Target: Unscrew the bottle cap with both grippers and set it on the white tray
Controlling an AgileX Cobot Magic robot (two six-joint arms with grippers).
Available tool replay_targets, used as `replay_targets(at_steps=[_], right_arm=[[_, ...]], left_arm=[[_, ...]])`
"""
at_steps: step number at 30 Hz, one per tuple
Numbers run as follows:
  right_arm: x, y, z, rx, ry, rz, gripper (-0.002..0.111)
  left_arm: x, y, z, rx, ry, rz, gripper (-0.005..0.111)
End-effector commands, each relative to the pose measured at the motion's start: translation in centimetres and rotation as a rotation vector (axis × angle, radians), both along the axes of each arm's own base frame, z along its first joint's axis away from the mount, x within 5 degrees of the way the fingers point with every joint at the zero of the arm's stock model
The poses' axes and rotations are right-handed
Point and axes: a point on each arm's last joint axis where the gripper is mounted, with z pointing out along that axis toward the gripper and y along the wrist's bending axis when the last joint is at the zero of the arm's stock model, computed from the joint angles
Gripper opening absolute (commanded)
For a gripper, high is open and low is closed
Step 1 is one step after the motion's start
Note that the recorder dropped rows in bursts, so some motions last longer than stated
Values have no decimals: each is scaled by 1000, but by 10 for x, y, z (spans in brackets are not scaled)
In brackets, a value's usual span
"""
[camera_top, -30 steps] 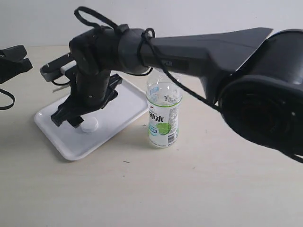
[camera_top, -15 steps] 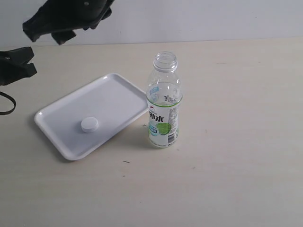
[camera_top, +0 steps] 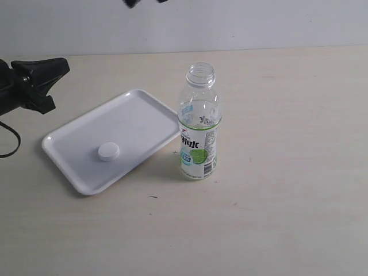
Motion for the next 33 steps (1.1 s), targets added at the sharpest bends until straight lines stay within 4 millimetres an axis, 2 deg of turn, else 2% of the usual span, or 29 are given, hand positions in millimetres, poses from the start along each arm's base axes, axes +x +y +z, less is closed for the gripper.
replay_targets(at_steps=[1, 4, 7, 10, 13, 18, 24, 33], right_arm=[[-39, -40, 18, 97, -113, -37, 0], [-67, -69, 17, 145, -168, -86, 0], [-92, -97, 4, 189, -231, -138, 0], [-122, -127, -23, 304, -339, -171, 0], [-136, -140, -36, 404, -387, -195, 0], [-143, -150, -63, 449, -398, -245, 0], [-140, -147, -89, 411, -336, -260, 0], [-140, -148, -92, 406, -326, -264, 0]], left_arm=[[-3, -3, 3, -19, 10, -46, 0], [-3, -3, 3, -79, 67, -41, 0], [-3, -4, 3, -115, 95, -35, 0], [-7, -24, 10, -117, 78, -95, 0], [-11, -43, 15, -123, 74, -128, 0], [-19, -69, 17, -43, 133, -117, 0], [-28, -81, 35, 25, 139, -69, 0], [-32, -78, 44, 63, 116, -61, 0]])
